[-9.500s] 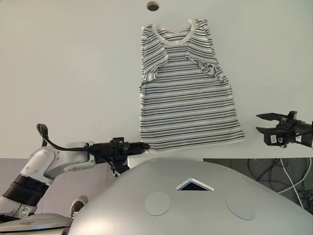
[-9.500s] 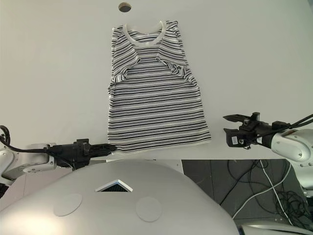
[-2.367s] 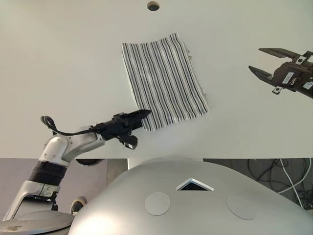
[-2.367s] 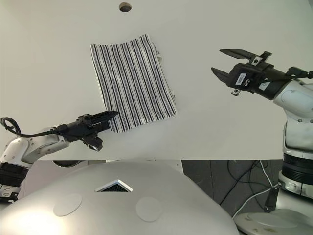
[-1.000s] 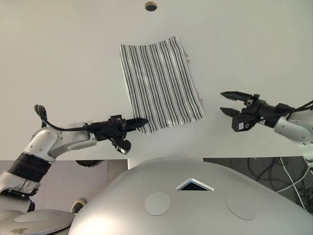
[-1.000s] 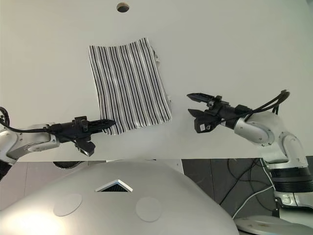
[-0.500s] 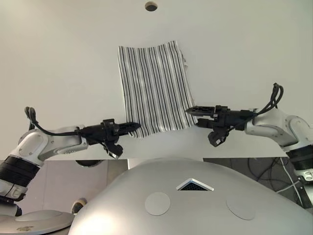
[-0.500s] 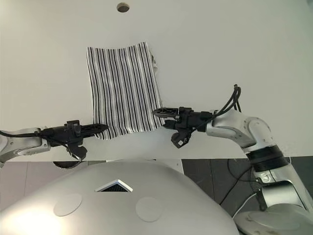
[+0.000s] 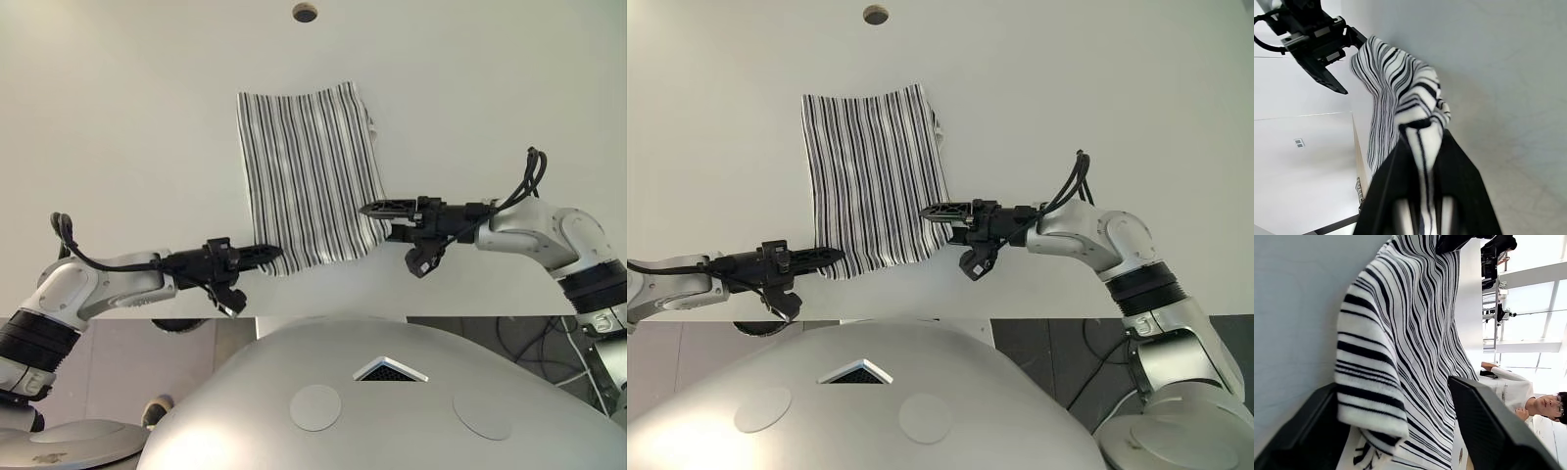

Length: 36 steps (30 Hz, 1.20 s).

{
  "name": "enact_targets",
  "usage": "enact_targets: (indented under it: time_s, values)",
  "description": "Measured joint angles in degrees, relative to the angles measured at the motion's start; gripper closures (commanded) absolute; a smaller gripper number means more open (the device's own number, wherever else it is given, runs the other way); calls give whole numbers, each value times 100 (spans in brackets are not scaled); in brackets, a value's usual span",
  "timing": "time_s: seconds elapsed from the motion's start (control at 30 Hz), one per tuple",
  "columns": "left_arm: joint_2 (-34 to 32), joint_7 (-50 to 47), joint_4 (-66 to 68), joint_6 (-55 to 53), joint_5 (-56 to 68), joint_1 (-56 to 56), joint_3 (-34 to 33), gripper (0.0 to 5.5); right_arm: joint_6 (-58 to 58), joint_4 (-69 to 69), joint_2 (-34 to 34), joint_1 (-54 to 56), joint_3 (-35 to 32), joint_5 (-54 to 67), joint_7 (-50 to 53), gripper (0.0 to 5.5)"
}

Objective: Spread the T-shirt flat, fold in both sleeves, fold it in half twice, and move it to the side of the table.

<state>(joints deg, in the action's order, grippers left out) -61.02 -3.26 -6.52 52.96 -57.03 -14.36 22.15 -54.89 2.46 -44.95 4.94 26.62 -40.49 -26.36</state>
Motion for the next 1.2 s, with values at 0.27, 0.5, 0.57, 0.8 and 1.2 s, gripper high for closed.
enact_targets:
  time_s: [0.27, 0.5, 0.57, 0.8, 1.2]
  values:
    - [1, 0, -10, -8, -6, 0, 0, 534, 219, 24, 9, -11, 294, 38, -77, 418]
    - [15, 7, -32, -39, -5, 3, -2, 534, 448, -27, -63, -56, 340, 281, -356, 527]
    - [27, 9, -40, -55, -4, 5, -7, 534, 555, -105, -154, -89, 337, 526, -561, 528]
    - [-2, 1259, -711, -454, 2345, -299, 11, 534, 2132, -1627, -1246, -1126, -368, 2928, -1773, 528]
    - [-1642, 3300, -2869, -1498, 7054, -1844, -469, 534, 3345, -4150, -2193, -3591, -2759, 4725, -2327, 528]
